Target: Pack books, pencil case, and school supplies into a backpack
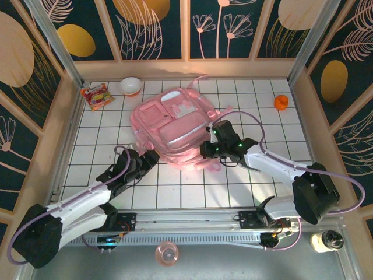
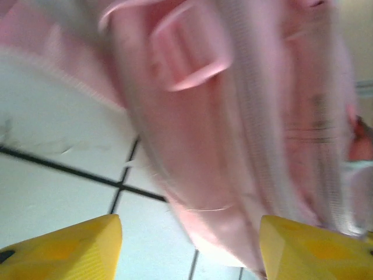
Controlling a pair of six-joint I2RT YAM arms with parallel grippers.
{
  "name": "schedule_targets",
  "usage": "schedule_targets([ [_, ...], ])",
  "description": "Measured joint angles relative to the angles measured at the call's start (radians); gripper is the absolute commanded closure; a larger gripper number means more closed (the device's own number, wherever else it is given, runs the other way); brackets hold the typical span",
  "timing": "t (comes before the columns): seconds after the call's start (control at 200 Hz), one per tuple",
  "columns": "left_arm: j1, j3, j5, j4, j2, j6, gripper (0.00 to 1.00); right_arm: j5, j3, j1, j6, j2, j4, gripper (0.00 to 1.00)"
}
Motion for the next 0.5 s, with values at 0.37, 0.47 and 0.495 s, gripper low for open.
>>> schedule_targets([
  [0.37,0.009,0.08,-0.15,0.206,0.163,-0.021,0.37,0.059,0.0,0.214,0.128,0.033,0.066,1.0],
  [0.47,0.034,0.175,-0.178,0.188,0.257,0.01,0.36,0.066,0.028,0.269,0.154,0.102,0.098,1.0],
  [0.495,0.04,0.208,-0.177,0.176,0.282,0.016,0.35,0.065,0.044,0.282,0.158,0.125,0.103,1.0],
])
